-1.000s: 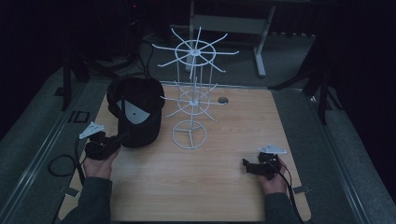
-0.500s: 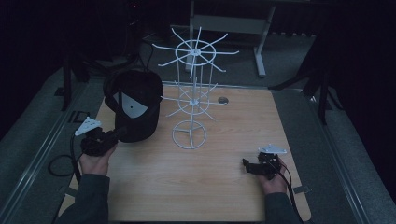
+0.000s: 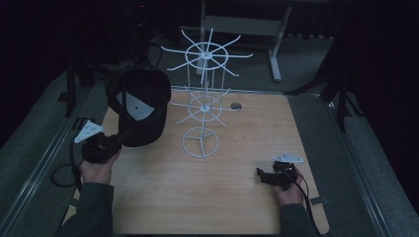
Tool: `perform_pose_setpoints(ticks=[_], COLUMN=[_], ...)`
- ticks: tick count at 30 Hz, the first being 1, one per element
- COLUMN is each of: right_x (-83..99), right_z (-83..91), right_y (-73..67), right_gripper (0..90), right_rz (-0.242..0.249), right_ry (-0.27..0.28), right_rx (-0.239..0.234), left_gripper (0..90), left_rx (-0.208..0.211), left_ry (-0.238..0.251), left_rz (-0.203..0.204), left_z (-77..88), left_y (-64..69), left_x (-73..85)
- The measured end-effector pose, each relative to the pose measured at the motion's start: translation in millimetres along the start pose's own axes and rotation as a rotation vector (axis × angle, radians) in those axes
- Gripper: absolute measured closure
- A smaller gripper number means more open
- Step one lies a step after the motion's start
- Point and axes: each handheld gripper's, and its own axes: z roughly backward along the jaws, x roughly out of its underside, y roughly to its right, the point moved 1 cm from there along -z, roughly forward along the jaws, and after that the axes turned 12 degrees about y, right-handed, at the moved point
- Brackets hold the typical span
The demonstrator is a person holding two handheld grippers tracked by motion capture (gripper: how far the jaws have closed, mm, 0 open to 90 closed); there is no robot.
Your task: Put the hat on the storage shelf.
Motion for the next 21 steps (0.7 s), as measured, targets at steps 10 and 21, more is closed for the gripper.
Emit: perform_pose_setpoints(ticks=[10,21], right_x=[0.0,0.0], right_z=[0.0,0.0], right_y=[0.0,0.1], right_gripper=[14.2,14.1], right_rz=[0.0,0.001], right_ry=[0.0,0.0], right_rx=[0.0,0.0], left_gripper=[86.2,86.2], left_rx=[-0.011,-0.024], left_ry=[0.022,0.049], left_rz=[-0.031,-0.054], left_z=[2.1,5.1], left_y=[3.7,6.9], left_x=[-7.2,-13.9])
